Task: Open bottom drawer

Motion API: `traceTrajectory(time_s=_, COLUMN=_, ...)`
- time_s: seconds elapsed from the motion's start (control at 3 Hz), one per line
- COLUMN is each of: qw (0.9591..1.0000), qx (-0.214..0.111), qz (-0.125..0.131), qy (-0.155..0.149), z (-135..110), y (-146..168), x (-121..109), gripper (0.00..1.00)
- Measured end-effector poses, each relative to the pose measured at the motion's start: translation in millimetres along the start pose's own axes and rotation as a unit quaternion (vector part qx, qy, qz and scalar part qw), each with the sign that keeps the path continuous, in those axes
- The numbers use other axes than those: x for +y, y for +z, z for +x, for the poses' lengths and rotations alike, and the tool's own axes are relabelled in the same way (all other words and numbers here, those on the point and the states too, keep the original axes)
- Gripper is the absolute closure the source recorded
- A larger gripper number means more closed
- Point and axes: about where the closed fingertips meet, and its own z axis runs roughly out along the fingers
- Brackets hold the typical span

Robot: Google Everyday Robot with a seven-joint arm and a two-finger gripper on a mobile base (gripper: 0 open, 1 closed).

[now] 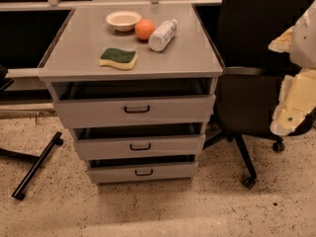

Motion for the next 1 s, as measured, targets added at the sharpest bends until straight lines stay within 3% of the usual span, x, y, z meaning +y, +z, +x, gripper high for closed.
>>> traceTrajectory(time_s=0.33, qw=1.0, qx=0.0, qz=0.0, qy=0.0, z=0, y=0, x=0, gripper=0.0)
traceTrajectory(time_s=0.67, qw=0.9996, qx=-0.022, qz=-0.018, qy=-0.005, z=-2, y=36, x=10, gripper=0.0)
traceTrajectory(time_s=1.0, qw=0.9942, qx=-0.084, qz=-0.067, qy=-0.005, z=-12, y=116, x=44, gripper=0.0)
